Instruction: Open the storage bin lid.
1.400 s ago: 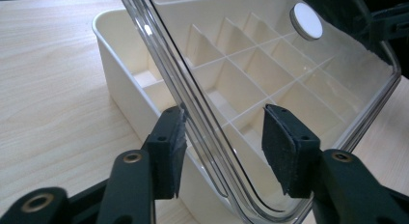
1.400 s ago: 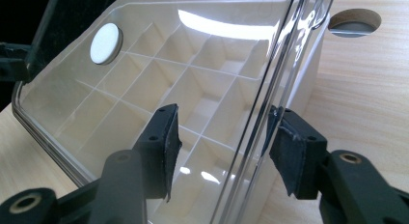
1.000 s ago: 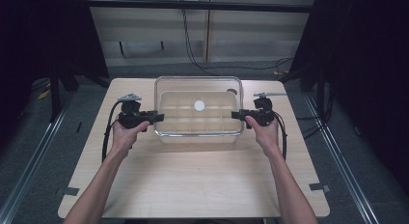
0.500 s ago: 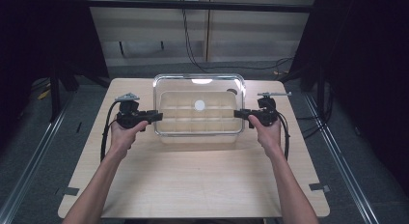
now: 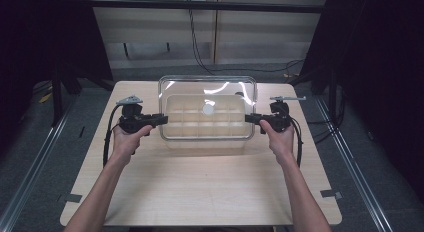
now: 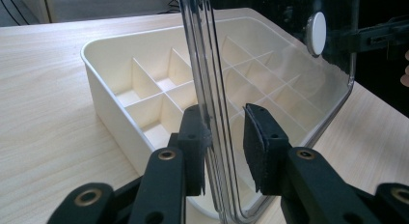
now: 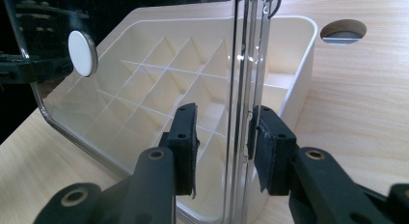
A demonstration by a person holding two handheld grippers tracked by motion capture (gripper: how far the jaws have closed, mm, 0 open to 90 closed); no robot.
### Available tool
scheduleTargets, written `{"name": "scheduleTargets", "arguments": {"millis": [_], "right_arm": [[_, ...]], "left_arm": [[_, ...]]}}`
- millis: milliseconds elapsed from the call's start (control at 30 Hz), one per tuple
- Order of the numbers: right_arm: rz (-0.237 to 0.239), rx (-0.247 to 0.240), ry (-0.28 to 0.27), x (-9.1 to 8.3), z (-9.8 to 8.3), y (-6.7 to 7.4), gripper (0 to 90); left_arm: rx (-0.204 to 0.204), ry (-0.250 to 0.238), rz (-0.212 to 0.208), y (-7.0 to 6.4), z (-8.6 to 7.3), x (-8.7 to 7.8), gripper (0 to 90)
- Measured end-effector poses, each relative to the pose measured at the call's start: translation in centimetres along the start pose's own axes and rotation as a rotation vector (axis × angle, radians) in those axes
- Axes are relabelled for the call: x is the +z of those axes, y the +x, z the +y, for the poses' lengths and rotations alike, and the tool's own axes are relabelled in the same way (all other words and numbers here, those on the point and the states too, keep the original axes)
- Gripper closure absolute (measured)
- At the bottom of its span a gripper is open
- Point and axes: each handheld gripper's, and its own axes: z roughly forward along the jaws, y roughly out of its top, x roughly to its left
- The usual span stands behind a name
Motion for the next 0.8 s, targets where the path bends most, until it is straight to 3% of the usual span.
{"name": "scheduleTargets", "arguments": {"millis": [800], "right_arm": [[0.012, -0.012, -0.026, -1.6, -0.2, 0.9, 66.0]], "left_arm": [[0.013, -0.001, 0.001, -1.0, -0.4, -1.0, 70.8]]}}
